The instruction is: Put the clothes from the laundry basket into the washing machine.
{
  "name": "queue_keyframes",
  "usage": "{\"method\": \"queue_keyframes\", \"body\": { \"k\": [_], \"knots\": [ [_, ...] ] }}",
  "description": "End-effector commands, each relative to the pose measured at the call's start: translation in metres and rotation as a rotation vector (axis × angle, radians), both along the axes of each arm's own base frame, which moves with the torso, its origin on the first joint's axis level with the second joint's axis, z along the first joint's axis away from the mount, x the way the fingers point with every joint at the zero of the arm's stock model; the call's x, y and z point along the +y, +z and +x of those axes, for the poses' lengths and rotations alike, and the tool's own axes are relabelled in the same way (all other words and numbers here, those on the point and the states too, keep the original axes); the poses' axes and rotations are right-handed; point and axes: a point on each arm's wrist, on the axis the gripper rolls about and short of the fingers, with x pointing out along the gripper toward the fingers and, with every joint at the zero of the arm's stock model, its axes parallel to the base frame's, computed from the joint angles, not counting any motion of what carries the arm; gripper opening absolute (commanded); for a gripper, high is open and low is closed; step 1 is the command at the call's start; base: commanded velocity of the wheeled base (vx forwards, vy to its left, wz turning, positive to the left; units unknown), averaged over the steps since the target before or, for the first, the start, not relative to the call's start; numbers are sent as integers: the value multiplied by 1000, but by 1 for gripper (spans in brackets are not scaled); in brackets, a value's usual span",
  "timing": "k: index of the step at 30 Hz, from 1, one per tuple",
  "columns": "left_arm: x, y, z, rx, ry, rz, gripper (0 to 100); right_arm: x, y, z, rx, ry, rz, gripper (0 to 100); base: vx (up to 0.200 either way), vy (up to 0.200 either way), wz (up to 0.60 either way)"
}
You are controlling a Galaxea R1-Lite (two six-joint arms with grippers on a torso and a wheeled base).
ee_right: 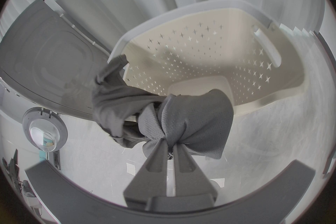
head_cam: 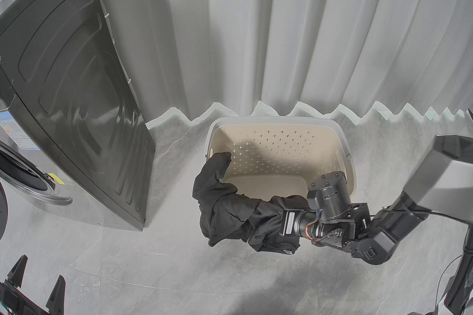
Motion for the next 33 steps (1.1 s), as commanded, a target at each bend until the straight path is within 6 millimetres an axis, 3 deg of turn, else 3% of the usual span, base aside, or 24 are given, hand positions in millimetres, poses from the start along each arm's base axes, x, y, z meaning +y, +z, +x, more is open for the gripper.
{"method": "queue_keyframes", "body": {
  "k": [1, 7, 12, 24, 29, 33],
  "knots": [
    [0, -4, 0, -2, 0, 1, 100, -19, 52, -31, -99, 28, 66, 0, 0, 0, 0],
    [0, -4, 0, -2, 0, 1, 100, -31, 87, -55, -184, 56, 126, 0, 0, 0, 0],
    [0, -4, 0, -2, 0, 1, 100, -41, 104, -67, -241, 72, 143, 0, 0, 0, 0],
    [0, -5, 0, 0, 0, -1, 100, -84, 165, -116, -492, 171, 230, 0, 0, 0, 0],
    [0, -4, 0, -2, 2, -2, 100, -93, 184, -128, -576, 204, 268, 0, 0, 0, 0],
    [0, -4, 0, -2, 2, -5, 100, -96, 189, -130, -625, 221, 231, 0, 0, 0, 0]
  ]
}}
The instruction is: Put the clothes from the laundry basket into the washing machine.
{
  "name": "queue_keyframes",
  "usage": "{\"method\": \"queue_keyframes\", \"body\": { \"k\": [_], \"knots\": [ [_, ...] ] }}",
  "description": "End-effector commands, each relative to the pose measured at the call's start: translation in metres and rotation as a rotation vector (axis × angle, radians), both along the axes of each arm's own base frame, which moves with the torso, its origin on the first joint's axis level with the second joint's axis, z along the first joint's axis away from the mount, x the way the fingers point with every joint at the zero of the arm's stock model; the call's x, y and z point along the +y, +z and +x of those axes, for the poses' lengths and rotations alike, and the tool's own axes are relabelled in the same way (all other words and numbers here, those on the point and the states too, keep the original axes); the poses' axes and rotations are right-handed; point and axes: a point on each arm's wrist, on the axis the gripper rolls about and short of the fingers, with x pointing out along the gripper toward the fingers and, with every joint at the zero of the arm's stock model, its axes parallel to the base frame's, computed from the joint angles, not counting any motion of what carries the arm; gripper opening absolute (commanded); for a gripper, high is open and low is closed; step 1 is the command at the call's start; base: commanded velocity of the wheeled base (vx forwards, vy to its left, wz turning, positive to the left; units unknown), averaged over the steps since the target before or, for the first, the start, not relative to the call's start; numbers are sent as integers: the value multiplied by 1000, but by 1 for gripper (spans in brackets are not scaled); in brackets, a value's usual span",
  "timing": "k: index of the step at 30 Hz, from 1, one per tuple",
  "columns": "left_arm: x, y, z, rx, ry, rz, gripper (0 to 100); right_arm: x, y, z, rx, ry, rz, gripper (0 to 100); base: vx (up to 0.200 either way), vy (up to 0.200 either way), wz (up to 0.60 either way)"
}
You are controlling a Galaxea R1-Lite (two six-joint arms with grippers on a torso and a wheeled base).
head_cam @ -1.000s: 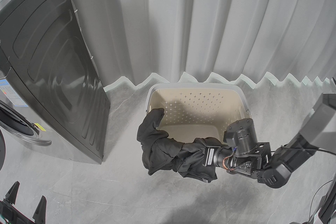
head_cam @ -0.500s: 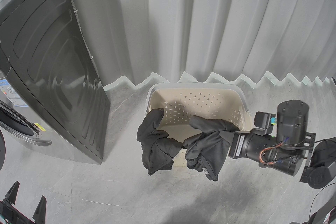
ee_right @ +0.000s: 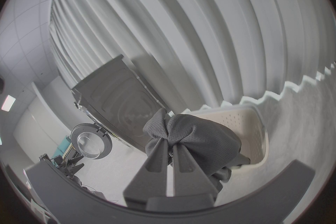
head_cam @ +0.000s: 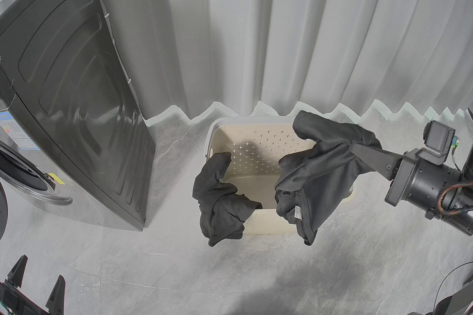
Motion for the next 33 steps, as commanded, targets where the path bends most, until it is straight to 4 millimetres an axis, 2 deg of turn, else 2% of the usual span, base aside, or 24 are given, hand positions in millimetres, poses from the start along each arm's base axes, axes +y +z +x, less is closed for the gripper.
{"method": "queue_keyframes", "body": {
  "k": [1, 4, 16, 21, 33],
  "knots": [
    [0, -5, 0, 0, 1, -2, 100, -12, 17, -12, -89, 3, 28, 0, 0, 0, 0],
    [0, -4, 0, -2, 1, 0, 100, -16, 22, -18, -120, 11, 28, 0, 0, 0, 0],
    [0, -4, 0, 0, 2, -3, 100, -21, 25, -21, -157, 2, 9, 0, -200, 0, 0],
    [0, -4, 0, 0, 2, -3, 100, -20, 23, -20, -150, -1, 3, 0, 0, 0, 0],
    [0, -4, 0, 0, 2, -5, 100, -18, 22, -18, -146, 10, -1, 0, 0, 200, 0]
  ]
}}
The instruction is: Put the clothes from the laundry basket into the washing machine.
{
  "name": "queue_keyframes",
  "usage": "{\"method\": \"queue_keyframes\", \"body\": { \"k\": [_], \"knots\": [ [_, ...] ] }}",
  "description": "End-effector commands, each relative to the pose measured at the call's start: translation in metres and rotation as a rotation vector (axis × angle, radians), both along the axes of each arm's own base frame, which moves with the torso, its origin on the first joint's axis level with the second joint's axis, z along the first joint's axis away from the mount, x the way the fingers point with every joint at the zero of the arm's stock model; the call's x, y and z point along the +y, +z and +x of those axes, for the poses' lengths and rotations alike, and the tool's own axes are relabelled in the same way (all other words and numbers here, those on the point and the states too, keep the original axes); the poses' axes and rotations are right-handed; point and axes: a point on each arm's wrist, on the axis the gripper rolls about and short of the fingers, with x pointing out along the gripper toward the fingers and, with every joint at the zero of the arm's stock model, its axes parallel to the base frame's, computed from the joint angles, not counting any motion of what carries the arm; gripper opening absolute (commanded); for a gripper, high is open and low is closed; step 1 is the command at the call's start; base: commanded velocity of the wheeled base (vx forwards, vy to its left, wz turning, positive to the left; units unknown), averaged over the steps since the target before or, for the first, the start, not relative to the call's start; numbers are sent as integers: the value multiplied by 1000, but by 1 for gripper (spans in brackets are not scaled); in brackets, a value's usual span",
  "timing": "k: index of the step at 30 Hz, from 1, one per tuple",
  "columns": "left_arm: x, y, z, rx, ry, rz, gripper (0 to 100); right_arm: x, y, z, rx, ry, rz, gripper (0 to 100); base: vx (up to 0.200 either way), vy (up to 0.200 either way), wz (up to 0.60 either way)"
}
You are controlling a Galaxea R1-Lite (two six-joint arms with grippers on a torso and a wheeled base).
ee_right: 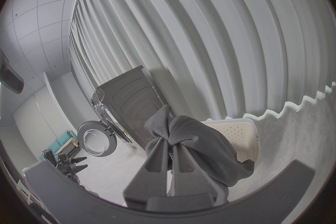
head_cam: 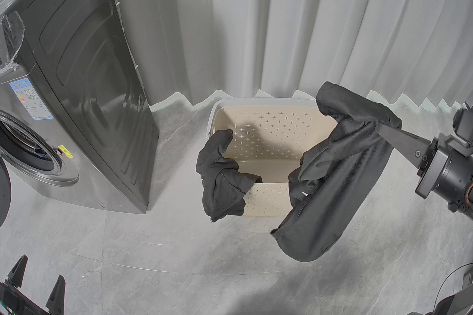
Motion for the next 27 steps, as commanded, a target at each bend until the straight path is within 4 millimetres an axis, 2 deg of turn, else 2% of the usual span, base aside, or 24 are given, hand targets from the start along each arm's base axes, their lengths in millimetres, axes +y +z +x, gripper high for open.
{"method": "queue_keyframes", "body": {
  "k": [1, 19, 25, 27],
  "knots": [
    [0, -4, 0, 0, 0, -2, 100, 2, 0, 1, 1, 3, -1, 0, 0, 200, 0],
    [0, -4, 0, -2, 2, -7, 100, 2, 1, 1, -2, 7, 2, 0, 0, 200, 0],
    [0, -4, 0, 0, 2, -7, 100, 2, 2, 1, -10, 6, -8, 0, 0, 0, 0],
    [0, -4, 0, 0, 2, -7, 100, 2, 2, 1, -11, 6, -9, 0, -200, 0, 0]
  ]
}}
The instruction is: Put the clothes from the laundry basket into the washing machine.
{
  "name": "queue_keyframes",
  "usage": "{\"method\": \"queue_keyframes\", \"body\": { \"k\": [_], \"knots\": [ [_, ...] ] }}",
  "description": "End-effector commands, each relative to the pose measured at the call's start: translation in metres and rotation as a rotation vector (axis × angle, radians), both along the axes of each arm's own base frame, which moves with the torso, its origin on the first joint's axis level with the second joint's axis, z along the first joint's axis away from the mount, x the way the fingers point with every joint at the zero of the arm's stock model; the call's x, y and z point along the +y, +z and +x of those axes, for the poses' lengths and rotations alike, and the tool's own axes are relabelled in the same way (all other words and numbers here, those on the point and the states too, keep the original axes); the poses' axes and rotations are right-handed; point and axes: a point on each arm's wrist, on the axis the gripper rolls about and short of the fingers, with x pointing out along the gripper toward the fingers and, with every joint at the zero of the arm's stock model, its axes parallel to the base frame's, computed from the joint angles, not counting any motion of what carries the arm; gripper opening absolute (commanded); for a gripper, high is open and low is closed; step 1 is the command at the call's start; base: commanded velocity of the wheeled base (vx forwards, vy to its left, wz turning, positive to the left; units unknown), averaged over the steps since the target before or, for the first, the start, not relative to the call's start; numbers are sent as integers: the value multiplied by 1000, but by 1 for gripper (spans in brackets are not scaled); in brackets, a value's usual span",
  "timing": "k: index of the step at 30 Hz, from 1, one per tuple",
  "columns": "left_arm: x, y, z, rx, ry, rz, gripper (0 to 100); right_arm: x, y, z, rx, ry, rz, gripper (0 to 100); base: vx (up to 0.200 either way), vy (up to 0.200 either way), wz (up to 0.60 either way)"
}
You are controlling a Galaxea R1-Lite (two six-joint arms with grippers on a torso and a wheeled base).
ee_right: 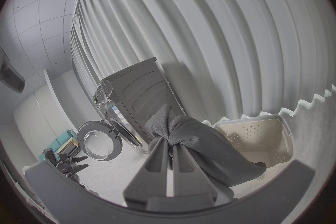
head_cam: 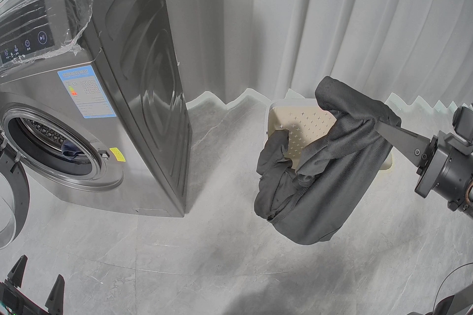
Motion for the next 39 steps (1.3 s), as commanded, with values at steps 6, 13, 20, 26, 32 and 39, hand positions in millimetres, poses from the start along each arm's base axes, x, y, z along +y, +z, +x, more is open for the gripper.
{"method": "queue_keyframes", "body": {
  "k": [6, 13, 20, 26, 32, 39],
  "knots": [
    [0, -4, 0, -1, 0, -1, 100, 0, -1, 1, 3, -2, -6, 0, -200, 0, 0],
    [0, -4, 0, -1, 0, 0, 100, 0, -2, 1, 4, -2, -7, 0, -200, 0, 0],
    [0, -4, 0, -1, 0, 0, 100, 0, -2, 1, 5, -2, -8, 0, 0, 29, 0],
    [0, -4, 0, -1, -2, 0, 100, 1, -2, 1, 6, -1, -9, 0, 0, 200, 0],
    [0, -4, 0, -1, 0, 0, 100, 1, -2, 1, 7, 1, -8, 0, 0, 200, 0],
    [0, -4, 0, -1, 0, 0, 100, 1, -3, 1, 8, 12, -9, 0, 0, 200, 0]
  ]
}}
